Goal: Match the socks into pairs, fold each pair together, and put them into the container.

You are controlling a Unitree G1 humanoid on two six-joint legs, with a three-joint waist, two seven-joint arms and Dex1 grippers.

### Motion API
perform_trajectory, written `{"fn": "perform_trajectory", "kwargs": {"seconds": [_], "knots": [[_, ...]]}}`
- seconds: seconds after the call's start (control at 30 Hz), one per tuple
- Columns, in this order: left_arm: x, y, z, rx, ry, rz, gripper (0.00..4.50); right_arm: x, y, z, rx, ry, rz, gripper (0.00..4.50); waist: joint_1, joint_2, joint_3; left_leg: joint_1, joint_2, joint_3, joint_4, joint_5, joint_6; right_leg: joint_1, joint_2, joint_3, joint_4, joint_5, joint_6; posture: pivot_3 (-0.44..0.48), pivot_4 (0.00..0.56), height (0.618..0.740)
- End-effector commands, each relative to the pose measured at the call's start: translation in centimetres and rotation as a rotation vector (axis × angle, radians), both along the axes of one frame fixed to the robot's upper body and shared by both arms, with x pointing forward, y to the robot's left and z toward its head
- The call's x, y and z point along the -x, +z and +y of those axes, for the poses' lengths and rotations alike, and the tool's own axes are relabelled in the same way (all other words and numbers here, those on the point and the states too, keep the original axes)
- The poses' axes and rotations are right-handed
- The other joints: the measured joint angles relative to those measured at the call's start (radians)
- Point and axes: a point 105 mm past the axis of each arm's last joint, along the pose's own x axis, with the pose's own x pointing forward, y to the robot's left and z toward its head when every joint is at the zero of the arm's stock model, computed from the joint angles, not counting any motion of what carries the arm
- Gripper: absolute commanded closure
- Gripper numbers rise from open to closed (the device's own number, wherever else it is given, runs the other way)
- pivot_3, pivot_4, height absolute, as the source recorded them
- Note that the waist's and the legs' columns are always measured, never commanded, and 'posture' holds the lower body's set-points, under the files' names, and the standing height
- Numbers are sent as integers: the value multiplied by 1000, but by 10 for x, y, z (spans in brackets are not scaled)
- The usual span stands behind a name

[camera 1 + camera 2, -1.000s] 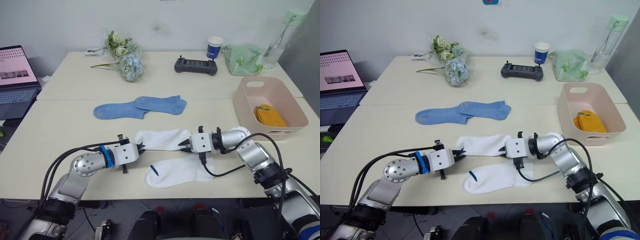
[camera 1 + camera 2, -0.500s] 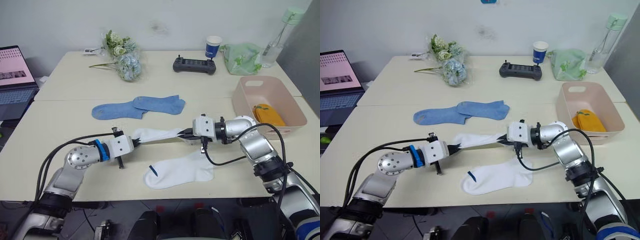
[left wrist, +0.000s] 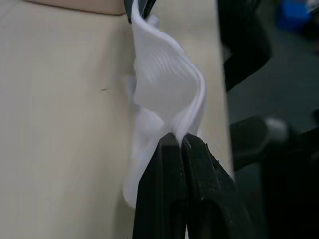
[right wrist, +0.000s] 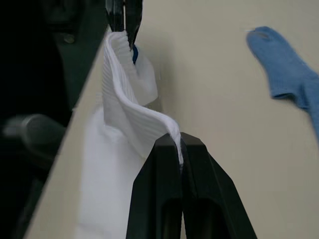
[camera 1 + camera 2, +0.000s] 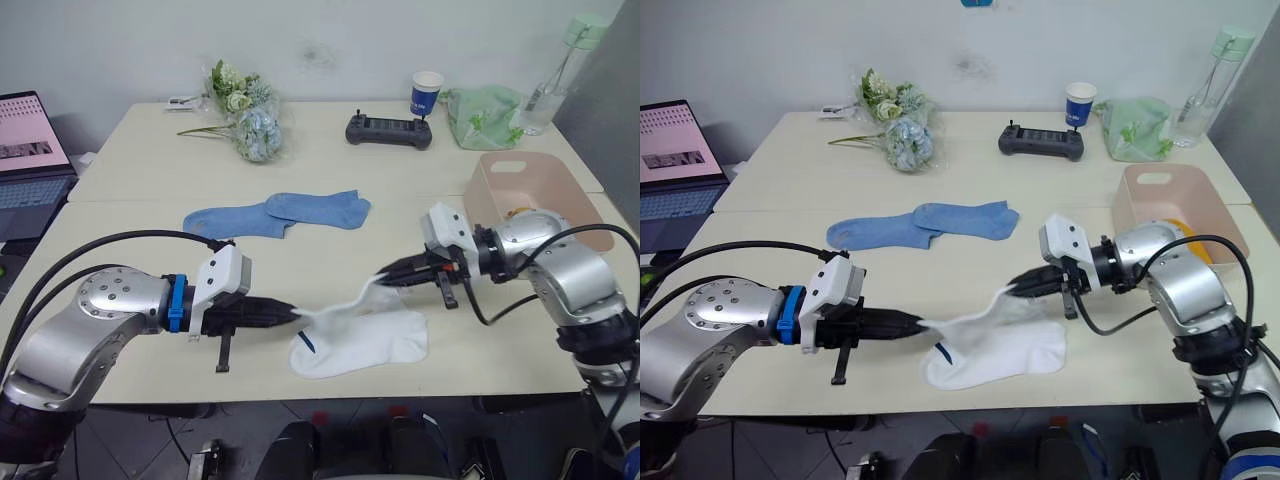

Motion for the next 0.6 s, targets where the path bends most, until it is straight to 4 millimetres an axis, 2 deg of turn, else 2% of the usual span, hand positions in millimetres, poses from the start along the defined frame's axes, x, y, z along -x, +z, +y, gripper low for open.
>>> {"fn": "perform_trajectory", "kwargs": {"seconds": [0.03, 0.13, 0.2, 0.33, 0.5, 0.6], "knots": [[16, -3, -8, 19, -52, 143, 4500, 34, -1, -4, 25, 75, 165, 4461, 4, 0, 0, 0, 0, 0, 0, 0, 0, 0, 0, 0, 0, 0, 0, 0, 150, 740], [17, -20, -10, -8, -46, 227, 4500, 38, -16, -6, 36, 31, 235, 4461, 3, 0, 0, 0, 0, 0, 0, 0, 0, 1, 0, 0, 0, 0, 0, 0, 150, 740], [9, -34, -12, -42, -19, 242, 4500, 26, -30, -10, 52, -43, 222, 4461, 4, 0, 0, 1, 0, 1, 0, 0, 0, 1, 0, 0, 0, 0, 0, 0, 150, 740], [-12, -50, -17, -64, 40, 250, 4500, -2, -48, -17, 95, -146, 150, 4461, 6, 0, 0, 1, 0, 1, 0, 0, 0, 1, 0, 0, 0, 0, 0, 0, 150, 740], [-33, -57, -18, -75, 108, 241, 4500, -30, -57, -18, 123, -203, 61, 4461, 3, -1, 0, 0, 0, 2, 0, 0, 0, 0, 0, 0, 0, 0, 0, 0, 150, 740], [-40, -60, -16, -93, 127, 218, 4500, -40, -60, -16, 129, -218, 22, 4461, 3, -1, 0, 0, 0, 2, 0, 0, 0, 0, 0, 0, 0, 0, 0, 0, 150, 740]]}}
